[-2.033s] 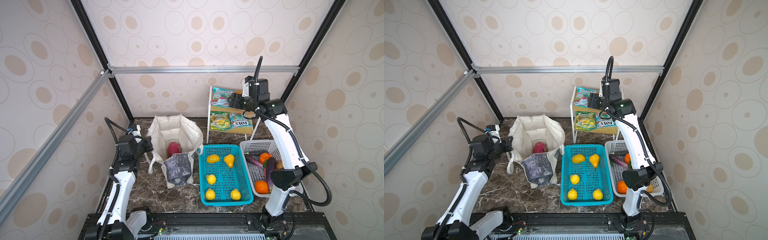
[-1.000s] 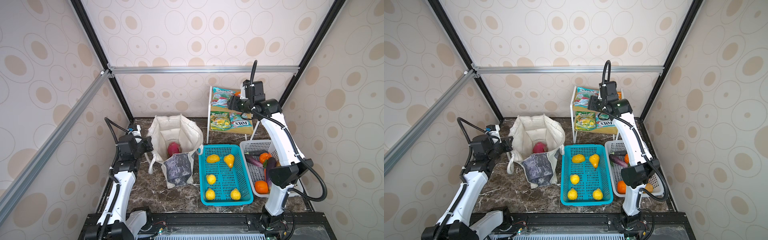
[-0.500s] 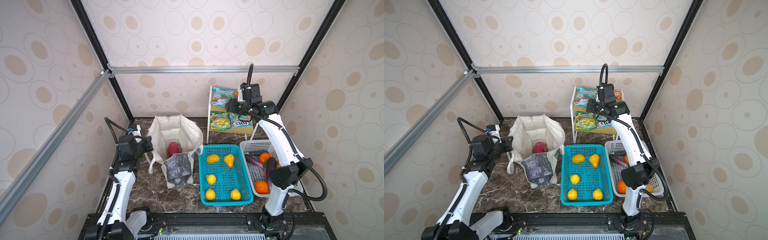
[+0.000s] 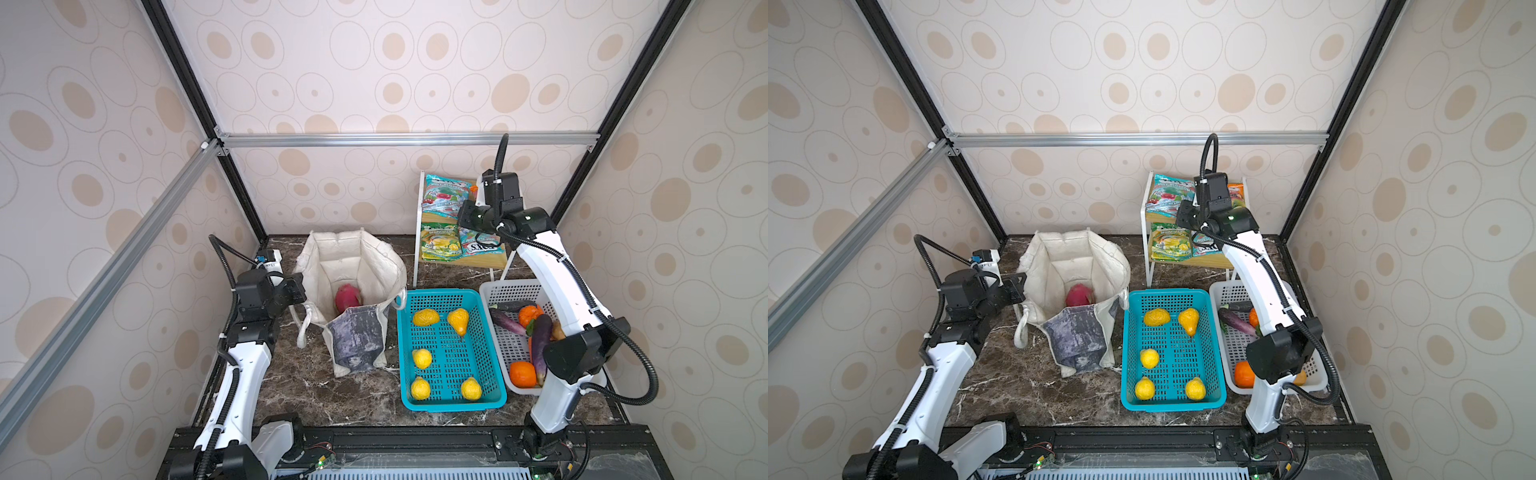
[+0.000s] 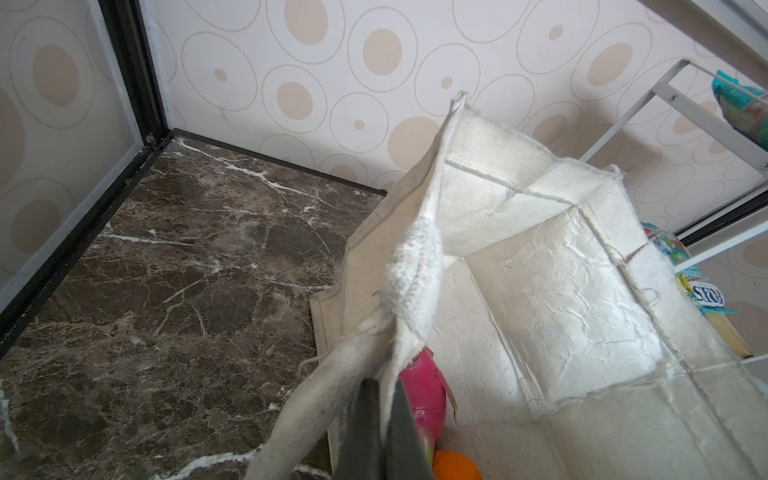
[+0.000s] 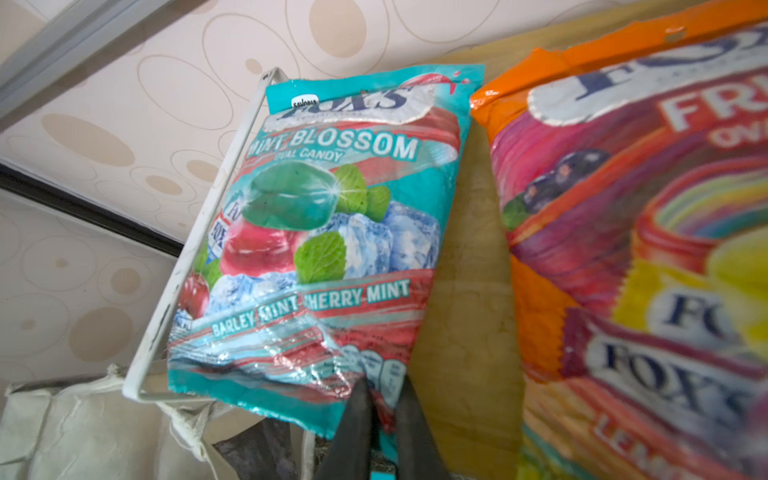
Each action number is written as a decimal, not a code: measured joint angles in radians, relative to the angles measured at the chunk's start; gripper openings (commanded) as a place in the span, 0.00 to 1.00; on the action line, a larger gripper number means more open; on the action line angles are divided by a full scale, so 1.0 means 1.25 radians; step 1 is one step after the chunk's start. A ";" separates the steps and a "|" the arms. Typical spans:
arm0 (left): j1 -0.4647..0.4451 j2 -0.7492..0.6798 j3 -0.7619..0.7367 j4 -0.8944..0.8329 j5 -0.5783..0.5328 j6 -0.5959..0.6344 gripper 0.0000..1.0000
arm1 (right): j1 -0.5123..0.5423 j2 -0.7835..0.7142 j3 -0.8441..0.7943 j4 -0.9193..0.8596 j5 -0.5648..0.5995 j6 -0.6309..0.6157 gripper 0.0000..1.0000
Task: Place the food into the grocery bag and tie it
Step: 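Lower the right gripper onto the teal Fox's Mint Blossom bag, then close the right gripper on the Mint Blossom bag and lift it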
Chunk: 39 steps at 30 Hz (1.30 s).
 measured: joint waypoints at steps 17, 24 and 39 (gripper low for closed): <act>0.000 0.000 0.000 0.002 0.004 0.000 0.00 | 0.007 -0.164 -0.197 0.069 -0.090 0.045 0.49; 0.000 0.000 0.000 0.002 0.004 0.000 0.00 | 0.003 -0.165 -0.200 0.087 -0.090 0.045 0.46; 0.000 0.000 0.000 0.002 0.003 0.000 0.00 | -0.008 -0.115 -0.195 0.116 -0.119 0.049 0.20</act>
